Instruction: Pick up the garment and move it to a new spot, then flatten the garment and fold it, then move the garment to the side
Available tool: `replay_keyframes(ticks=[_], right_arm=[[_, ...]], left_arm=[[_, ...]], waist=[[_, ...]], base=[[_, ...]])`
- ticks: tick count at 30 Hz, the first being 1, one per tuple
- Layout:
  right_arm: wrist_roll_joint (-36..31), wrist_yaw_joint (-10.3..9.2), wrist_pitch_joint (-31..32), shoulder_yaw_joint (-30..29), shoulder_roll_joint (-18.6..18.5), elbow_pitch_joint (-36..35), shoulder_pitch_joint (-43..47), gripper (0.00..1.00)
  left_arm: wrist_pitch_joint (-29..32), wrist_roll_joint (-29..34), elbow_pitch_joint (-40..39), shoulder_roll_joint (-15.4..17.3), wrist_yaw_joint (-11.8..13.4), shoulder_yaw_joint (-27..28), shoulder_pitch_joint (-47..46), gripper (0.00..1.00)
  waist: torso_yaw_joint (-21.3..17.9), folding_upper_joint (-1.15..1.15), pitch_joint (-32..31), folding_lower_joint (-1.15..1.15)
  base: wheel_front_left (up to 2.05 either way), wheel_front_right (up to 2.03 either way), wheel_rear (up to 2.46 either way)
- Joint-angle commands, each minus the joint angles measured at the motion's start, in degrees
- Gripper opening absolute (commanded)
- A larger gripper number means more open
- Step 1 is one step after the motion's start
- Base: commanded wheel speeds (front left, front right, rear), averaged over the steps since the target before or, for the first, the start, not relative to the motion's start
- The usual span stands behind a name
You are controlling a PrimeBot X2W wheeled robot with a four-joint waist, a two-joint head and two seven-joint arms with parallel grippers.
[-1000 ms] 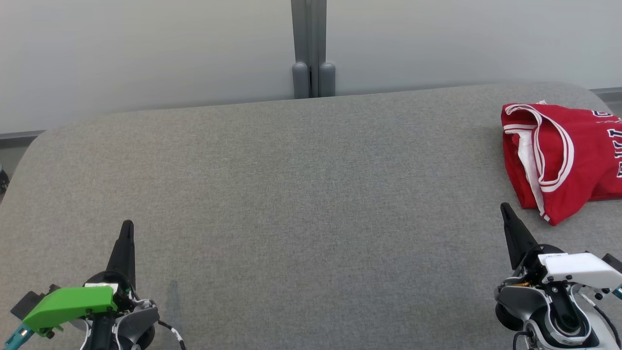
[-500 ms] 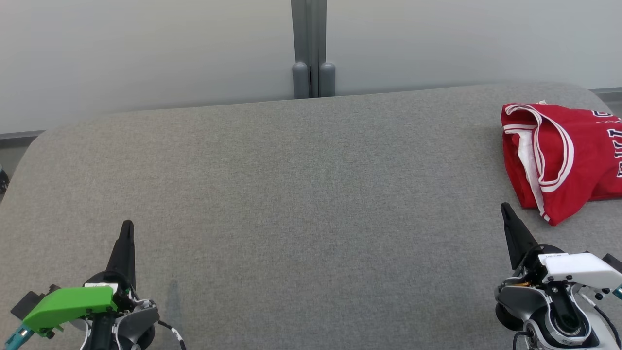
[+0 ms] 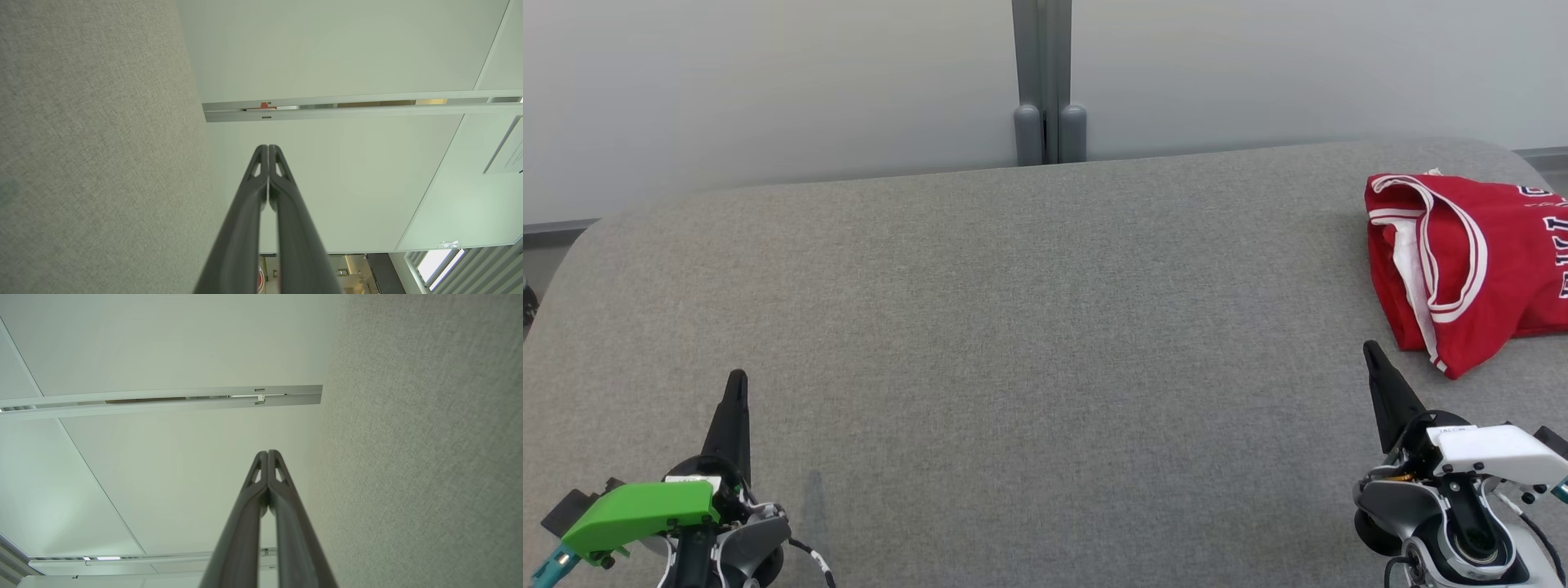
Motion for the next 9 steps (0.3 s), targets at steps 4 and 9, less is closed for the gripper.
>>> replay_keyframes(ticks=[4, 9], right_arm=[[-0.3, 0.02, 0.2, -0.1, 0.1, 0.1, -0.6, 0.0], [-0.3, 0.02, 0.3, -0.2, 0.1, 0.1, -0.6, 0.0]], left_arm=[[0.2, 0.3, 0.1, 0.0, -0.1, 0.2, -0.7, 0.0], [0.2, 0.4, 0.1, 0.0, -0.1, 0.3, -0.7, 0.0]], waist=[[0.0, 0.0, 0.0, 0.0], [0.0, 0.0, 0.0, 0.0]], base=[[0.0, 0.0, 0.0], [0.0, 0.0, 0.0]])
